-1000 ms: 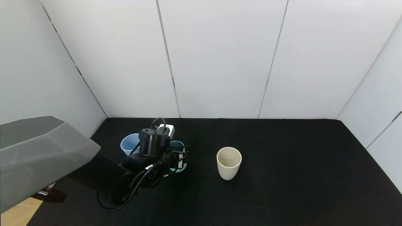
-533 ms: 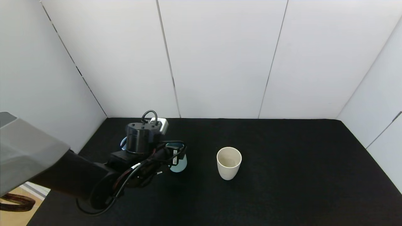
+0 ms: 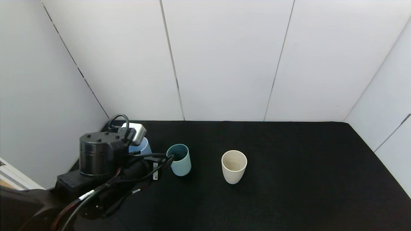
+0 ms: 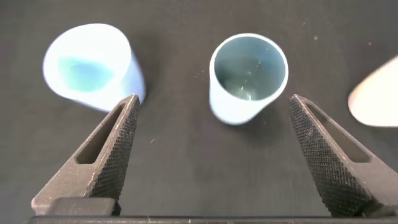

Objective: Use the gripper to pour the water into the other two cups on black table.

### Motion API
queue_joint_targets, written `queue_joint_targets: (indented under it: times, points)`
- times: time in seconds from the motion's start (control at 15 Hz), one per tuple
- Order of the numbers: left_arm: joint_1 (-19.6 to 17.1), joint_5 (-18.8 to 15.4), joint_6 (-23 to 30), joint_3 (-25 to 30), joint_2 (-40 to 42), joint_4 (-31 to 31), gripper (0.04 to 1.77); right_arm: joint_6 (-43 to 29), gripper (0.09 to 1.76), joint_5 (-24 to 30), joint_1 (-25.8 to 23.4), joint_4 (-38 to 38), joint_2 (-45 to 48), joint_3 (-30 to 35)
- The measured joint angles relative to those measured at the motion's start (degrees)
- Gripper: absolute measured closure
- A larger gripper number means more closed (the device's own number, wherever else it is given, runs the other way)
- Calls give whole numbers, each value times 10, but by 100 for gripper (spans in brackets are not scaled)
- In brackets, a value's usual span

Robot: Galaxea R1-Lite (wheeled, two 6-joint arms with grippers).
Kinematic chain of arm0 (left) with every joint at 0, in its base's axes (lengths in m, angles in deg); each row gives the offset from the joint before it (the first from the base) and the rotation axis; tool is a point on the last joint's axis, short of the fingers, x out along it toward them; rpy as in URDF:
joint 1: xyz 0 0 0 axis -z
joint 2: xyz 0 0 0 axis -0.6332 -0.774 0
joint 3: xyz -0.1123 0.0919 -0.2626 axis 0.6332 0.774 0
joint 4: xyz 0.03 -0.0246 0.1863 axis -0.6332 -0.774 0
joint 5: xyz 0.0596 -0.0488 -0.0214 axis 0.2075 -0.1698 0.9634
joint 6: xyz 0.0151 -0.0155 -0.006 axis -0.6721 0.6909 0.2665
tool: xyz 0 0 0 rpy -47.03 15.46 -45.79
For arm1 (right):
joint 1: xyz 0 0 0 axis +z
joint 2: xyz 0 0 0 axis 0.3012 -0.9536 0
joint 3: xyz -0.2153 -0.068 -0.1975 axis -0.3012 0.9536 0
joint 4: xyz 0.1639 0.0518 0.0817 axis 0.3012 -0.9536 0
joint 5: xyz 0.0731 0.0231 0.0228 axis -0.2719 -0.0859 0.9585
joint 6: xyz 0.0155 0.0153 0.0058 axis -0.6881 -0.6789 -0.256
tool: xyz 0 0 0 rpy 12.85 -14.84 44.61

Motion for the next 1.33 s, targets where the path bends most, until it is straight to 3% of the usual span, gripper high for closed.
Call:
queue_joint_targets:
  times: [0.33,0.67,1.0,1.13,1.33]
  points:
    - [0,11,-11,72,116,-48,11,0,14,0,0,0,0,0]
    - [4,21,-11,124,199,-55,11,0,14,0,0,0,0,0]
    - [1,16,-11,147,324,-171,10,0,14,0,0,0,0,0]
    - [-41,-18,-24,155,372,-190,10,0,14,0,0,0,0,0]
    - [-131,-110,-44,172,448,-215,10,0,14,0,0,0,0,0]
